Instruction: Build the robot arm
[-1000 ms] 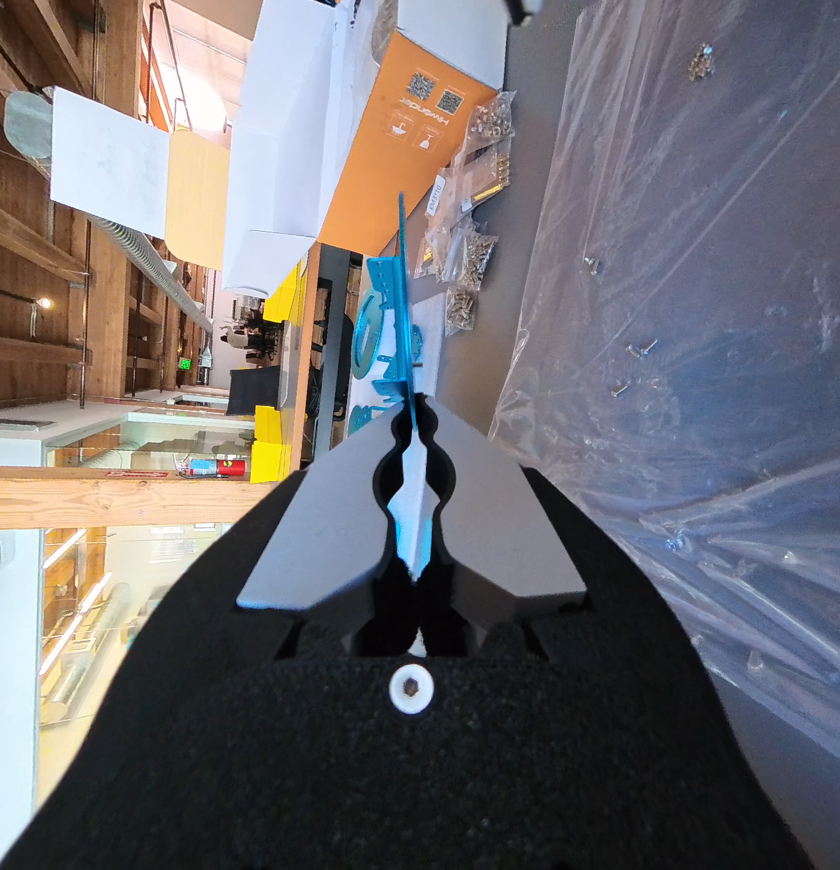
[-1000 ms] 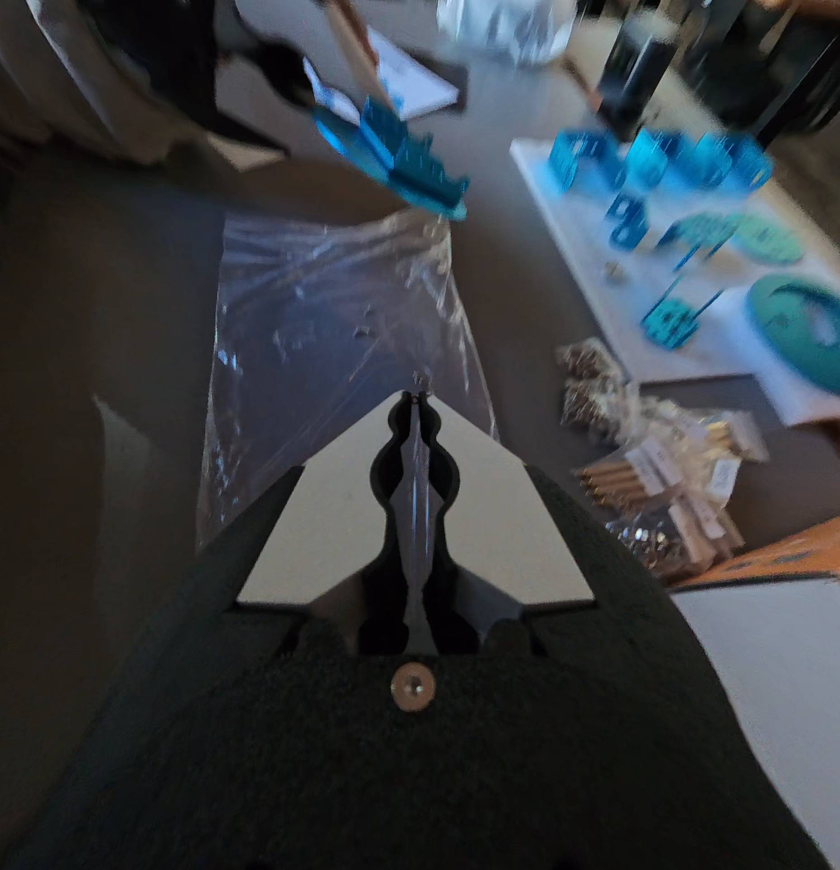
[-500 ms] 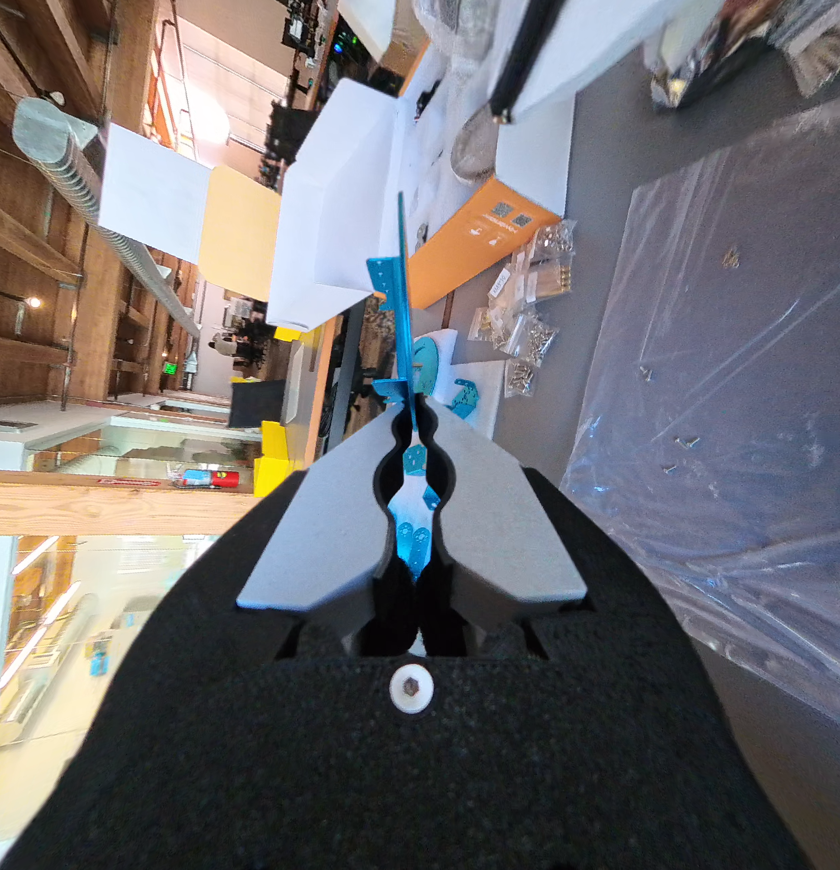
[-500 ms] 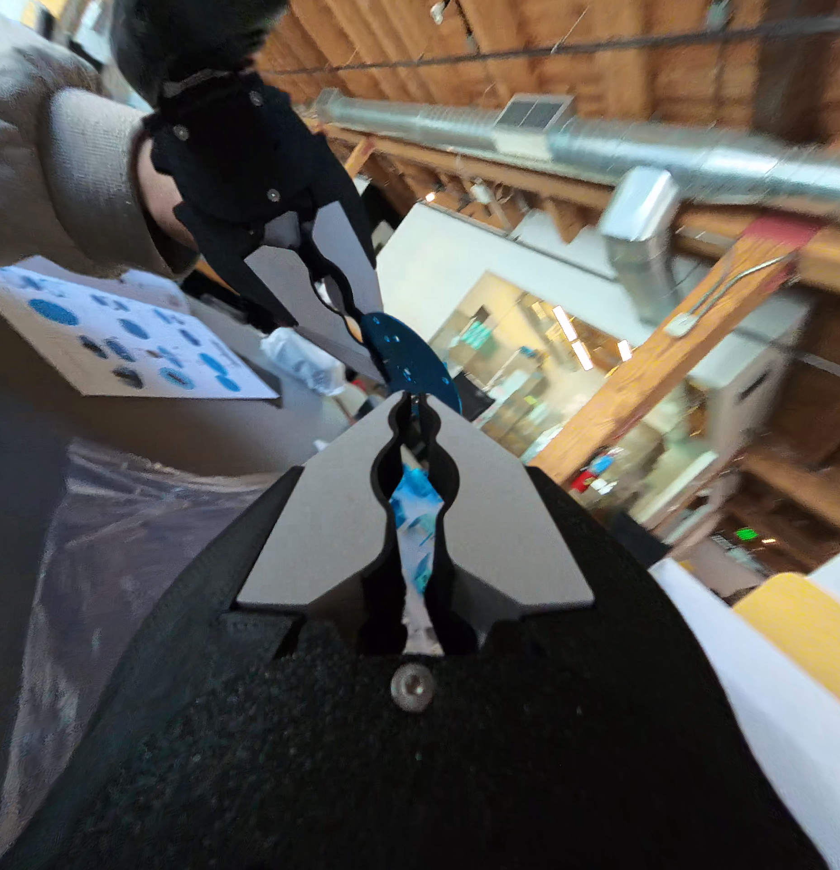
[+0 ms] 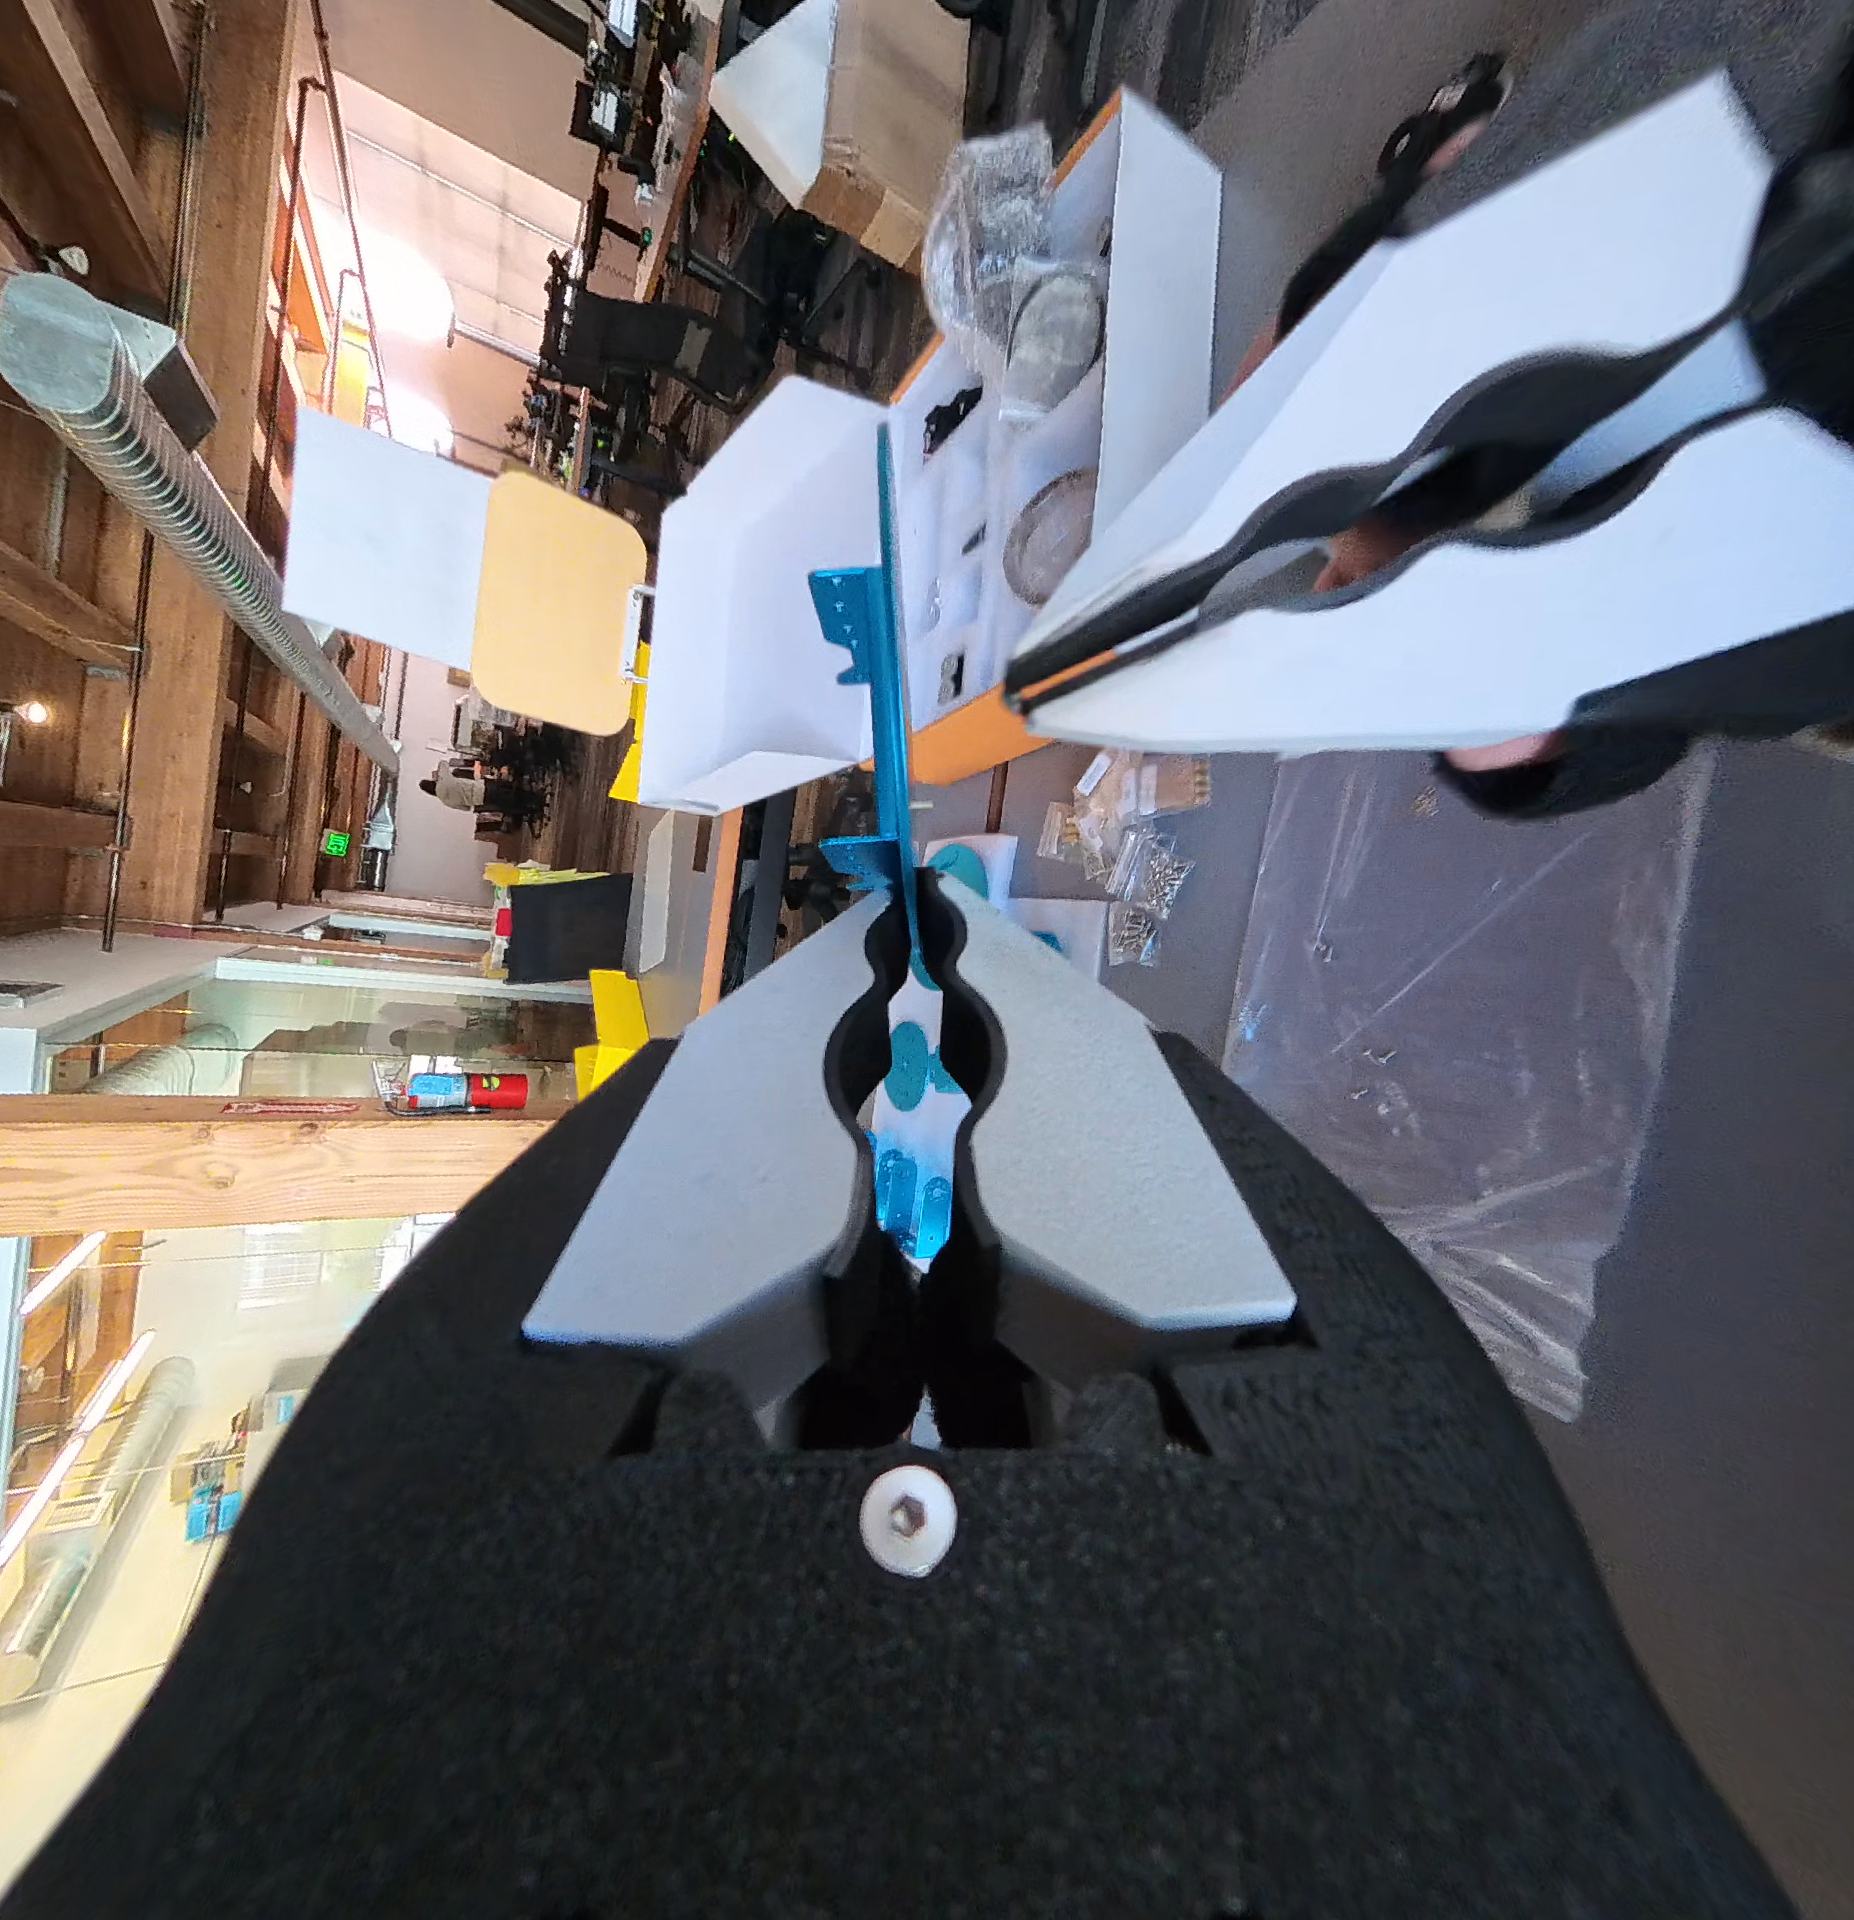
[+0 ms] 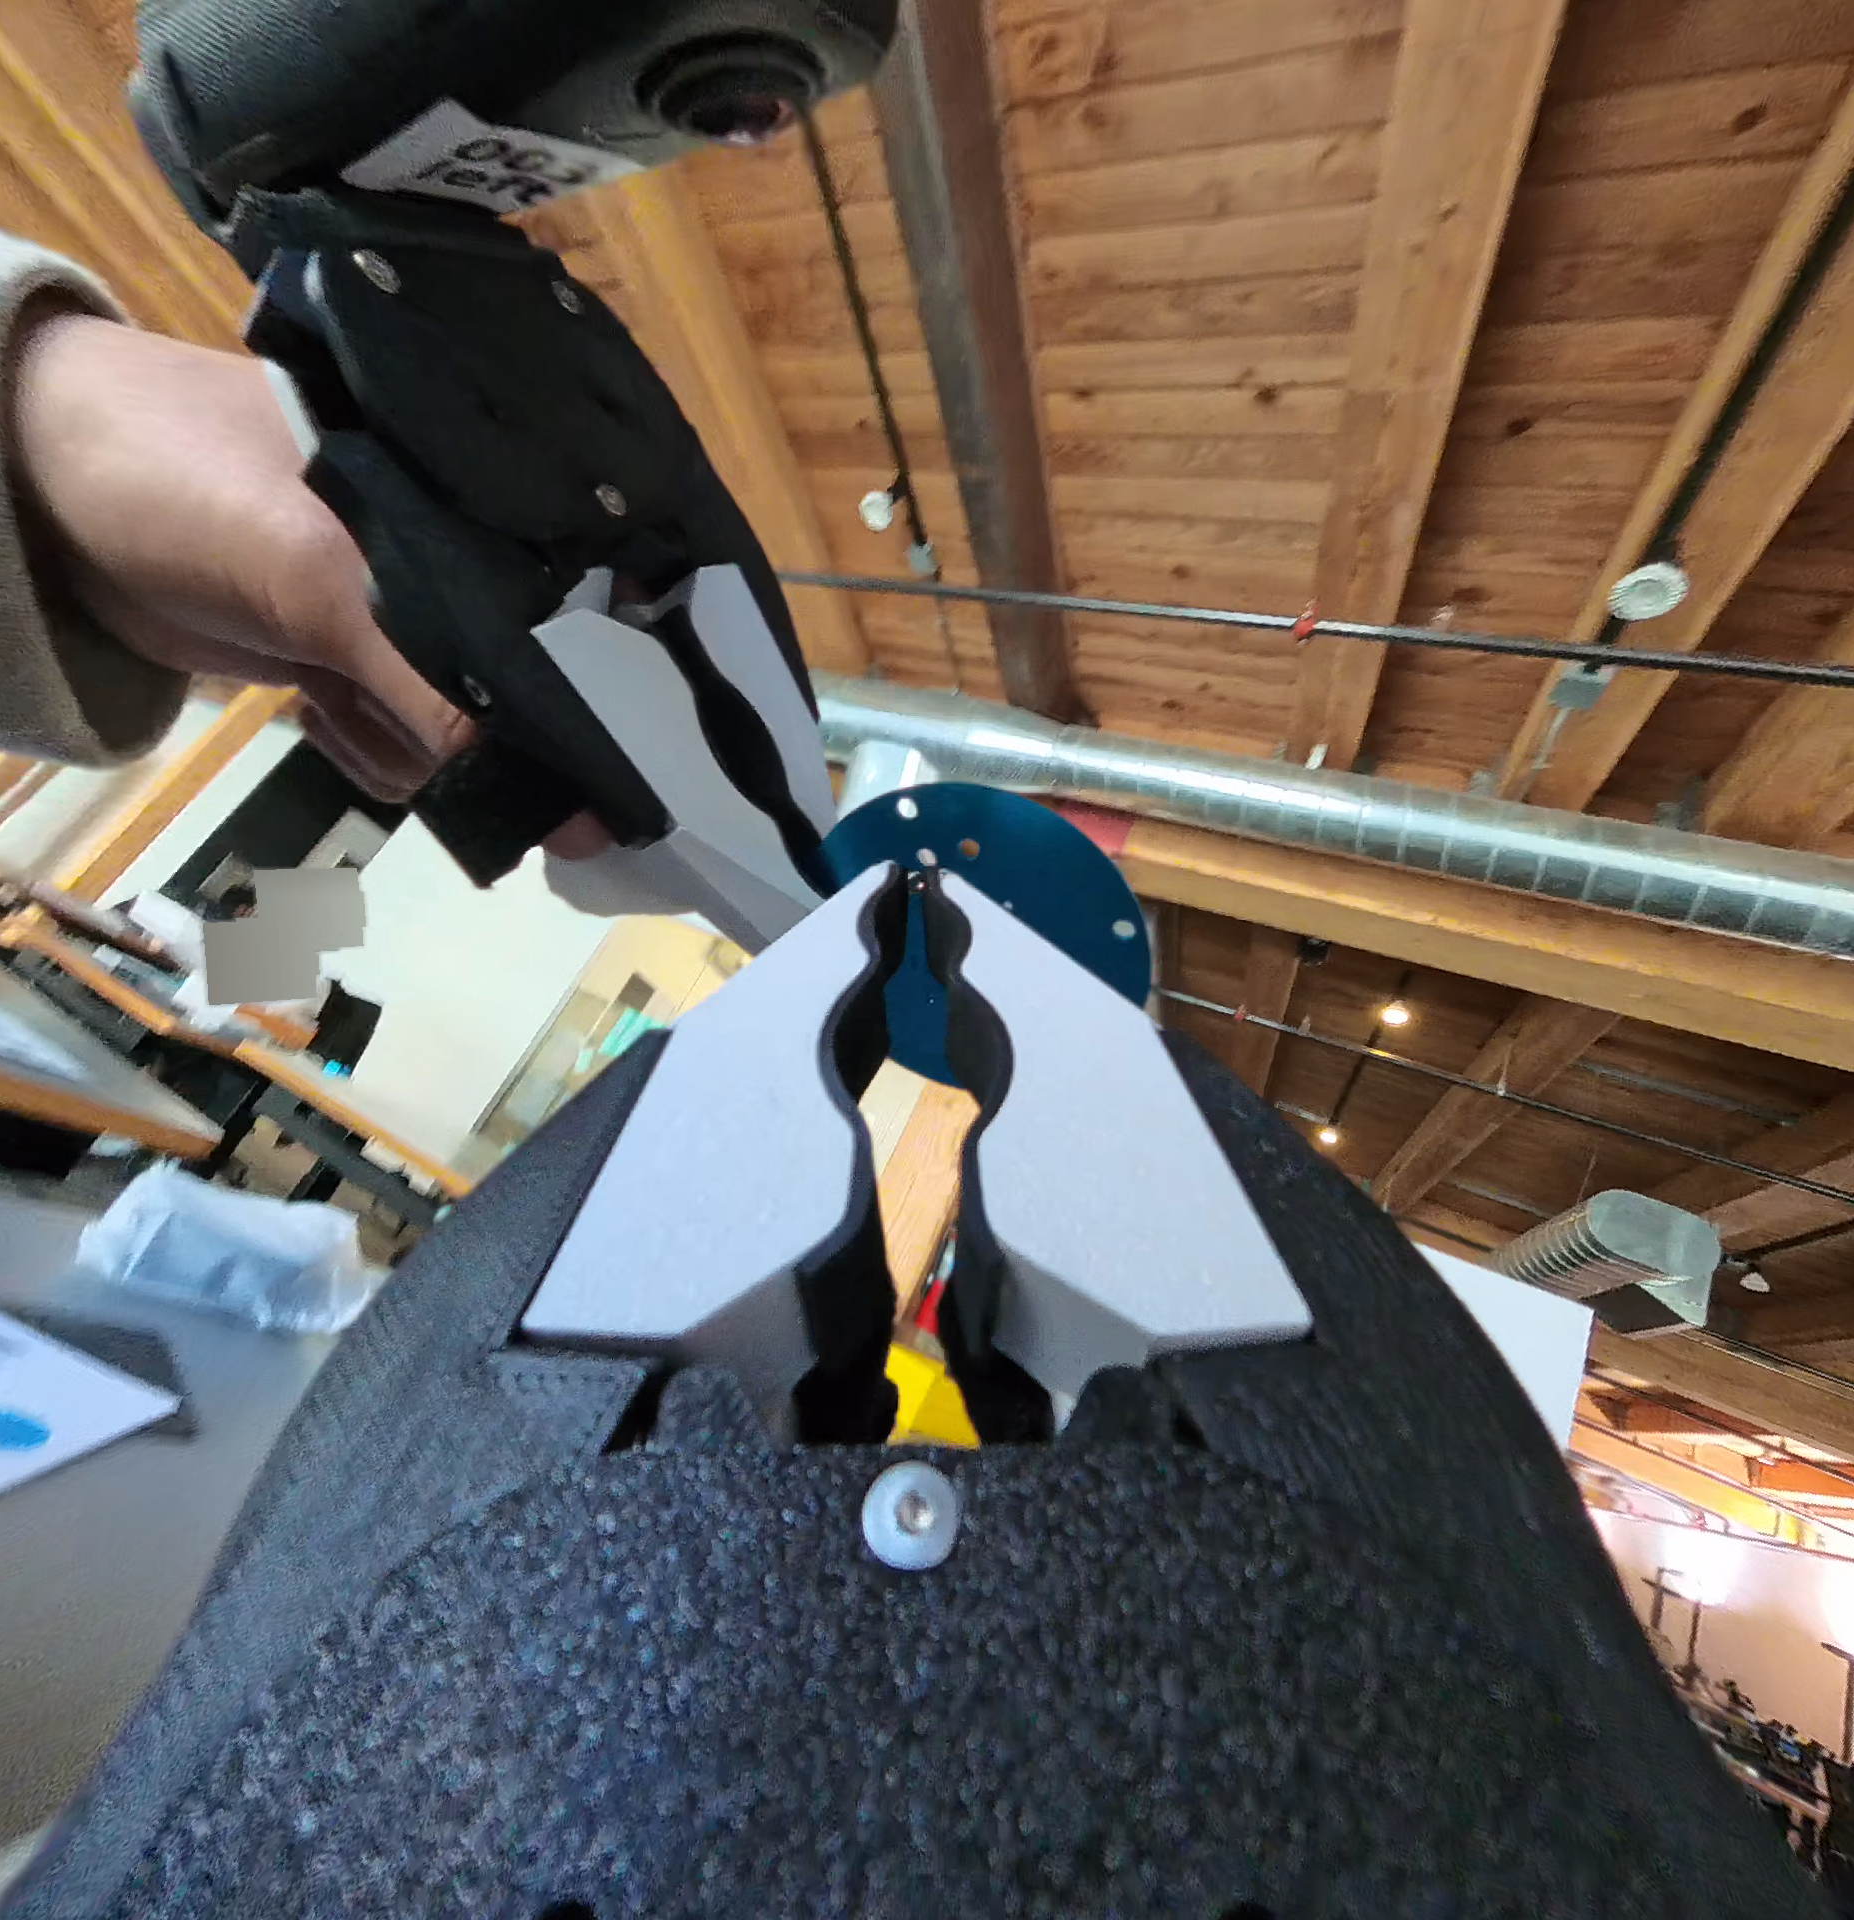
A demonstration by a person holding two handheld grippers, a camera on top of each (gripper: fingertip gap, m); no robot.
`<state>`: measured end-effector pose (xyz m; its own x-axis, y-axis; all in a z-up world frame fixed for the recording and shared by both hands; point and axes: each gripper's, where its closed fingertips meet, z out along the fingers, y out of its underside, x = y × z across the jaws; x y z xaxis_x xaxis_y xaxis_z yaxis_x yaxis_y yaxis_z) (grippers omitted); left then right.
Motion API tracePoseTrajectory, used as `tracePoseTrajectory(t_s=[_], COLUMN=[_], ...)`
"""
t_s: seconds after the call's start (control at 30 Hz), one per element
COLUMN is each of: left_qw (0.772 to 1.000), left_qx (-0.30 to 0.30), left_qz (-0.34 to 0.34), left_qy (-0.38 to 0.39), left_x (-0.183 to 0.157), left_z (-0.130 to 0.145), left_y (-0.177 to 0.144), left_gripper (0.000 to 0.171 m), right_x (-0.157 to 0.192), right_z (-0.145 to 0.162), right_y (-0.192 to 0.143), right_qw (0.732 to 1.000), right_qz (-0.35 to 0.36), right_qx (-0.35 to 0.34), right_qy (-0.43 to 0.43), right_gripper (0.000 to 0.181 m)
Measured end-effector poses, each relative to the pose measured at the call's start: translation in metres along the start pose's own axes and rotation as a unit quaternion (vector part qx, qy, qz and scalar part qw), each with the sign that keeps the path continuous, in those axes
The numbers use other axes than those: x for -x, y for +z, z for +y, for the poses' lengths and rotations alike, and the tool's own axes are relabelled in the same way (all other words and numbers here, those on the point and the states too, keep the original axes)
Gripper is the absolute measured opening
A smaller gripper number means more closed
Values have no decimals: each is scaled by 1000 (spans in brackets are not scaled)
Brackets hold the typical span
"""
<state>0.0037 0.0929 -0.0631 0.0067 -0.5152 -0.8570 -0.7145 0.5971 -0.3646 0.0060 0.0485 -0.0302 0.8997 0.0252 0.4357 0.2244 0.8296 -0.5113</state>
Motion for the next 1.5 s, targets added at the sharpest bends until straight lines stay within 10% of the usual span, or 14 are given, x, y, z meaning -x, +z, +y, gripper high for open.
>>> tracePoseTrajectory(t_s=[0.37,0.77,0.97,1.13,1.3,1.5], left_qw=[999,998,996,992,985,983], left_qx=[-25,-27,-10,18,28,46], left_qz=[-14,-30,-27,-20,-2,7], left_qy=[-20,-47,-86,-127,-169,-175], left_x=[-5,-4,-2,-31,-56,-51], left_z=[-66,-72,-21,52,115,163], left_y=[-54,-58,-23,25,59,73], left_gripper=[0,0,0,0,0,0], right_x=[-15,-13,-6,2,-14,66], right_z=[-59,-58,39,159,170,194], right_y=[-10,-4,-18,-92,-101,-123], right_qw=[987,980,969,854,840,736], right_qz=[79,72,-85,-219,-197,-385], right_qx=[-102,-106,118,412,405,508], right_qy=[95,149,200,232,302,226], right_gripper=[1,0,0,0,0,18])
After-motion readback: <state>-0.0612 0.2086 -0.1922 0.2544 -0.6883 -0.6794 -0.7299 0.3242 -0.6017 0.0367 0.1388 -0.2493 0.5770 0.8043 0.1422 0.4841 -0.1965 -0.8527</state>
